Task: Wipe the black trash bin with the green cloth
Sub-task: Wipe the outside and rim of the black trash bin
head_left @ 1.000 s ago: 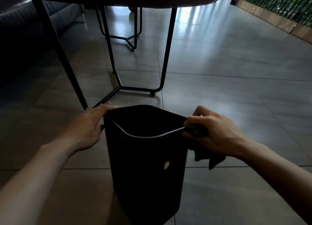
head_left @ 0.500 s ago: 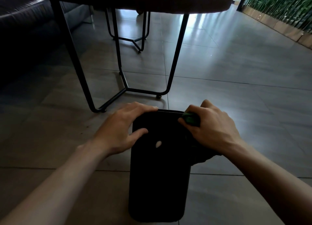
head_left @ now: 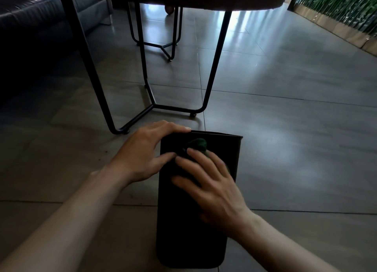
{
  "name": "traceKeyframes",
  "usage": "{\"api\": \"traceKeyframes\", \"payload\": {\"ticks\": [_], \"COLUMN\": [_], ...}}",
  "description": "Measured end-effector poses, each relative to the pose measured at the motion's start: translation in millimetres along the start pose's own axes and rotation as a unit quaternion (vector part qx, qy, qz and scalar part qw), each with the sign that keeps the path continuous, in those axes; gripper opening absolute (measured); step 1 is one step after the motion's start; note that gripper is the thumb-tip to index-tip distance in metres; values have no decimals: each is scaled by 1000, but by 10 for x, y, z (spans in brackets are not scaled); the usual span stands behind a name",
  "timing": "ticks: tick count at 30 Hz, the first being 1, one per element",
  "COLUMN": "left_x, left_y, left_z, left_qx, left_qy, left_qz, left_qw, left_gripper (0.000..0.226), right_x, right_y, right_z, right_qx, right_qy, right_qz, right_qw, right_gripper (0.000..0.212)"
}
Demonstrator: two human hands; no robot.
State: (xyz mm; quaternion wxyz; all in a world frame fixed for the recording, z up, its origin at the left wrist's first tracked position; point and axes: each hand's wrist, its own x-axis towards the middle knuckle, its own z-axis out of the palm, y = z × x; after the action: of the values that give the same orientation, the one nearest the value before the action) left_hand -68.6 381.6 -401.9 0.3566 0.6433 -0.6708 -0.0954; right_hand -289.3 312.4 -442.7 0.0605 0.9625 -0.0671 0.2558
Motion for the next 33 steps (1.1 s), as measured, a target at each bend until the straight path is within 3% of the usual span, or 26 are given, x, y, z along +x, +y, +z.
{"api": "traceKeyframes", "payload": {"ticks": [4, 8, 10, 13, 16, 18, 21, 24, 26, 28, 30, 32, 33], "left_x": [10, -2, -10, 4, 15, 19, 22, 15, 6, 8, 24, 25, 30], "left_y": [9, 15, 9, -3, -8, -17, -40, -34, -14, -6, 10, 20, 26], "left_z": [-1, 5, 8, 7, 12, 15, 24, 35, 42, 36, 24, -1, -12], "left_qx": [-4, -5, -10, -11, -8, -13, -10, -13, -16, -19, -17, -13, -12], "left_qy": [-2, -3, -2, -1, -1, 0, 2, 3, 0, 2, -1, -4, -5], "left_qz": [-10, -19, -17, -14, -15, -17, -12, -20, -18, -21, -27, -31, -31], "left_qw": [1000, 1000, 1000, 1000, 1000, 1000, 1000, 1000, 1000, 1000, 999, 999, 999], "left_gripper": [60, 61, 60, 59, 58, 60, 59, 61, 60, 59, 59, 60, 61], "right_x": [-329, -710, -682, -290, 145, 199, -260, -924, -1064, -880, -539, -166, -45], "right_y": [-146, -220, -95, 192, 420, 372, 45, -234, -179, -1, 206, 313, 291], "right_z": [202, 299, 238, 54, -127, -87, 211, 398, 366, 226, 37, -100, -99], "right_qx": [-49, -143, -157, -86, -12, -15, -70, -183, -209, -134, -50, -8, -2], "right_qy": [-112, -130, -105, 0, 81, 88, 34, -78, -108, -61, 17, 76, 92], "right_qz": [-95, -243, -257, -93, 105, 124, -40, -255, -294, -191, 1, 166, 202], "right_qw": [988, 950, 948, 992, 991, 988, 996, 946, 927, 970, 999, 983, 975], "right_gripper": [69, 47, 47, 44, 45, 46, 43, 45, 49, 43, 41, 46, 48]}}
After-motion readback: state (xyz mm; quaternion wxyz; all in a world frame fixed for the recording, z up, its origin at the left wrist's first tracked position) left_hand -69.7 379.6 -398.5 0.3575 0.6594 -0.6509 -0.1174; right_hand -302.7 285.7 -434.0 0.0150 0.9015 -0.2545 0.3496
